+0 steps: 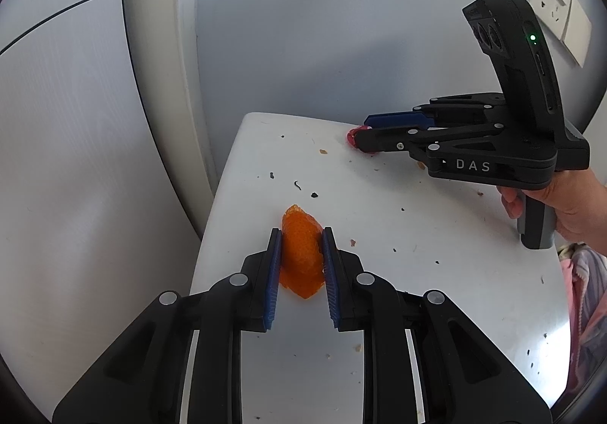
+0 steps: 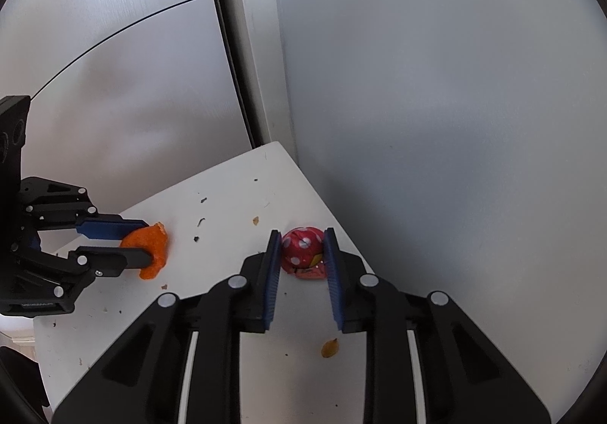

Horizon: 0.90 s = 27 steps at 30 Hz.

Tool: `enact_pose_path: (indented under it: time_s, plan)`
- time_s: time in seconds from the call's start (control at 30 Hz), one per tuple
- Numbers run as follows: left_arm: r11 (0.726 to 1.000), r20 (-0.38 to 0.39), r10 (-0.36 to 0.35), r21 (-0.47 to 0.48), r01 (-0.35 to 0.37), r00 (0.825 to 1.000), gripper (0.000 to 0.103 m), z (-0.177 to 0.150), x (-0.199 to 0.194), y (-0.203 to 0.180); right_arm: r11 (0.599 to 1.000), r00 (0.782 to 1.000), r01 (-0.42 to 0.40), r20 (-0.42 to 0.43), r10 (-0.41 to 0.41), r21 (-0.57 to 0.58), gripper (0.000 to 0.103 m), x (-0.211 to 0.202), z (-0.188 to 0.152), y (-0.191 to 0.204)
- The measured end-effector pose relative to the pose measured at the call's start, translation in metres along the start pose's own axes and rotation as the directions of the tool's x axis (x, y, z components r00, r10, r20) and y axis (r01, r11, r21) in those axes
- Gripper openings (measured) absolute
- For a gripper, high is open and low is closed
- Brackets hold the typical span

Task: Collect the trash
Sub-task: 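Carry the orange peel in the left gripper while the right carries the red item over the bin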

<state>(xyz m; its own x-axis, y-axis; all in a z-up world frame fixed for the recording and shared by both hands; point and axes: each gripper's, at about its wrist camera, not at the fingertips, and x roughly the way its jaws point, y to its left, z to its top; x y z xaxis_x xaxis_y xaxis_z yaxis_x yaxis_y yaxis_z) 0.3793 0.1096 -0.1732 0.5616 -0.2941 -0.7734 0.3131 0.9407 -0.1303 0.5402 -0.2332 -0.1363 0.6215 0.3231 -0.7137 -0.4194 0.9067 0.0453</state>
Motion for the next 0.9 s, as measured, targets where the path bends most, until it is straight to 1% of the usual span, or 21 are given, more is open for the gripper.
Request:
enact_pose_path:
  time_s: [0.1, 0.2, 0.43, 0.63, 0.67, 0.83, 0.9]
  plan:
    - [1.0, -0.003, 0.0, -0.002, 0.0, 1.0, 0.019, -0.005, 0.004, 0.002, 1.0, 1.0, -0.008, 0.006, 0.008, -0.004, 0.023, -0.007, 0.001, 0.004]
    - [1.0, -0.003, 0.007, -0.003, -0.007, 1.0, 0.019, -0.008, -0.003, 0.003, 1.0, 1.0, -0.02, 0.013, 0.02, -0.016, 0.023, -0.014, 0.005, 0.011]
    - [0.999, 0.031, 0.045, -0.018, -0.044, 0.999, 0.019, -0.013, -0.045, 0.006, 0.997, 0.997, -0.064, 0.038, 0.066, -0.053, 0.023, -0.043, 0.015, 0.045]
    - [0.994, 0.058, 0.1, -0.047, -0.097, 0.993, 0.019, -0.034, -0.095, 0.012, 0.988, 0.992, -0.11, 0.054, 0.116, -0.106, 0.023, -0.06, 0.023, 0.095]
    - [0.993, 0.061, 0.111, -0.054, -0.108, 0.992, 0.019, -0.039, -0.104, 0.014, 0.986, 0.99, -0.125, 0.054, 0.132, -0.113, 0.023, -0.07, 0.019, 0.101]
    - [0.983, 0.068, 0.166, -0.095, -0.159, 0.984, 0.019, -0.068, -0.15, 0.022, 0.97, 0.98, -0.18, 0.049, 0.19, -0.161, 0.023, -0.081, 0.013, 0.149]
    - [0.978, 0.064, 0.185, -0.111, -0.177, 0.981, 0.019, -0.082, -0.159, 0.025, 0.962, 0.975, -0.208, 0.044, 0.219, -0.178, 0.023, -0.083, 0.011, 0.172]
